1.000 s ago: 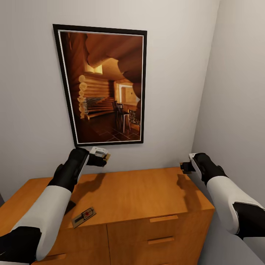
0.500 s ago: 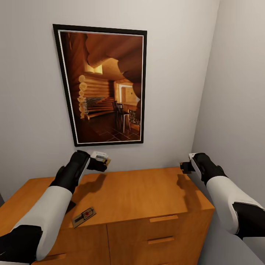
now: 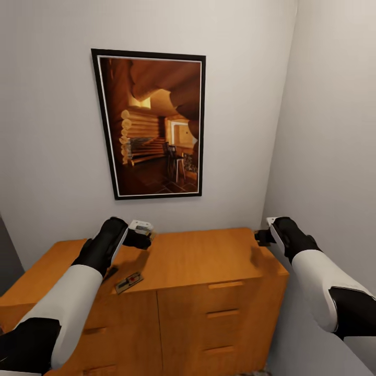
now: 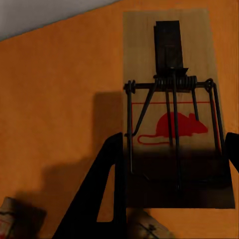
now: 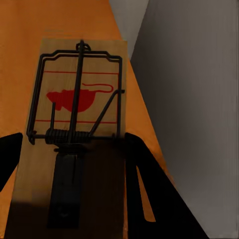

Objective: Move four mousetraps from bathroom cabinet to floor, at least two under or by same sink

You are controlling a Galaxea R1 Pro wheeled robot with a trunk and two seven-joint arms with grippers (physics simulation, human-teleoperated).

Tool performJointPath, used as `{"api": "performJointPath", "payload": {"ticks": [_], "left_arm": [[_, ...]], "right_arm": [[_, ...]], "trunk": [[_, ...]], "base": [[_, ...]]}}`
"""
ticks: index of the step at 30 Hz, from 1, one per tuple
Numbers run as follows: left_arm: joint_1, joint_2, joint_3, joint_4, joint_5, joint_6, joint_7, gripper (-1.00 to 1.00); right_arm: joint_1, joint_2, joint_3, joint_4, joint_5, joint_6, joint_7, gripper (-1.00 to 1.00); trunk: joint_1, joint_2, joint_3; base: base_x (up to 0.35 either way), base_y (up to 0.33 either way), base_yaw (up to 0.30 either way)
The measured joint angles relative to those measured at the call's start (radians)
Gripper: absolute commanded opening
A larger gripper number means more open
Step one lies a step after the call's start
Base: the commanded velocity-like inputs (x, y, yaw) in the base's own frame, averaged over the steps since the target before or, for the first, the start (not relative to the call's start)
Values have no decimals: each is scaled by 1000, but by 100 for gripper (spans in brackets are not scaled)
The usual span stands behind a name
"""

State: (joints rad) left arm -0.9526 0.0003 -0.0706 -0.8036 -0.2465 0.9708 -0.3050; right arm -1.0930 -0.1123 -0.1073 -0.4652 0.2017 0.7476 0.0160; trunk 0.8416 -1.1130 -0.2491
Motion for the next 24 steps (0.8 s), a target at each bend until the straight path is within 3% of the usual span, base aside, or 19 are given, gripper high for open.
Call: {"api": "performJointPath", "payload": {"ticks": [15,24], "left_arm": [[0,5,4,7,-1,-1,1,-100],[0,5,4,7,-1,-2,2,-100]], "right_arm": [[0,3,-1,0,1,0,-2,-100],[0,3,-1,0,1,0,-2,-100]], "trunk": [[0,0,0],[0,0,0]], "base": [[-337,0,0],[-110,0,0]]}}
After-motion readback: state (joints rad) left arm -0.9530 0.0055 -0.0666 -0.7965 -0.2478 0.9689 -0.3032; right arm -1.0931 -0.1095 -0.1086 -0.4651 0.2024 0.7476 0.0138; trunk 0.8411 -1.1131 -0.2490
